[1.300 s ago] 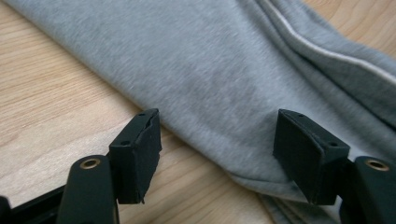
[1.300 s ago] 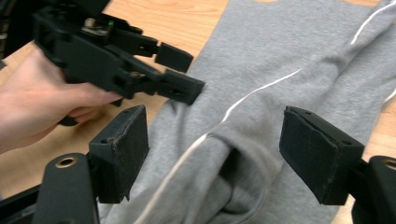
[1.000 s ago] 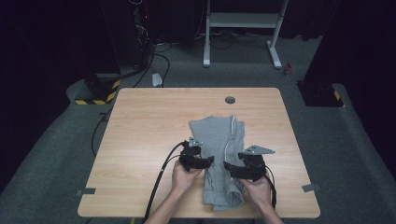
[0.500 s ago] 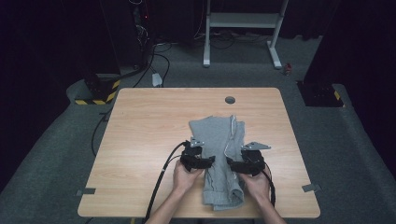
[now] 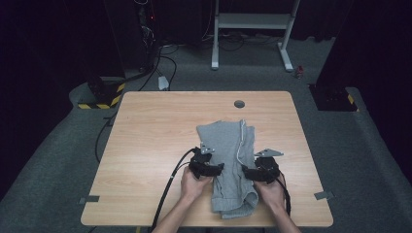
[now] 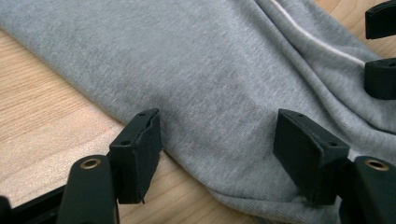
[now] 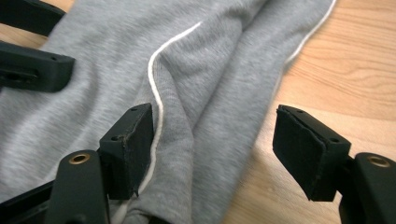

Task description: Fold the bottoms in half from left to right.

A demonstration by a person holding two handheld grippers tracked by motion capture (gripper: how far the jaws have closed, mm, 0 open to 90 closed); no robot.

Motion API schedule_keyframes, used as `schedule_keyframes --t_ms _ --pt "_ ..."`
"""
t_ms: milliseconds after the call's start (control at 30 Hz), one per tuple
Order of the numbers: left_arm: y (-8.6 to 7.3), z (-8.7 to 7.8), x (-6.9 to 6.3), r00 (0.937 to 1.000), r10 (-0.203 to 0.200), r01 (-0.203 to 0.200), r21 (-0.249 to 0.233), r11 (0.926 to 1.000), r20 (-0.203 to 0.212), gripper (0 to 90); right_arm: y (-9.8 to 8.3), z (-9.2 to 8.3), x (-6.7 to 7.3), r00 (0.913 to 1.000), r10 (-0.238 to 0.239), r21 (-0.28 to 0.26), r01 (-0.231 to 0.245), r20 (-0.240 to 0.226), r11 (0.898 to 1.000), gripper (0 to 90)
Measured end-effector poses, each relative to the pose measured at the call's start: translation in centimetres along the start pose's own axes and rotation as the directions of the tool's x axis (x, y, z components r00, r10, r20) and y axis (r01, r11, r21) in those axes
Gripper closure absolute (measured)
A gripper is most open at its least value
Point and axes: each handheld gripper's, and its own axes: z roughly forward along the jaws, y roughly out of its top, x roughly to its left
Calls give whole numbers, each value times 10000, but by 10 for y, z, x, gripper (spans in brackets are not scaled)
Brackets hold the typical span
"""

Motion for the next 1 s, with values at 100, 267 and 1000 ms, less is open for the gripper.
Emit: schedule_keyframes --t_ms 100,267,1000 --pt "0 0 0 10000 61 -61 7 10000 -17 320 -1 -2 -2 10000 60 -19 -60 20 10000 295" --pt "-1 1 -1 10000 21 -21 -16 10000 14 325 3 -7 1 9995 97 -464 -111 -303 9989 301" --pt "-3 0 3 9996 267 -267 -89 9996 5 315 -11 1 -13 10000 22 310 -22 12 9995 313"
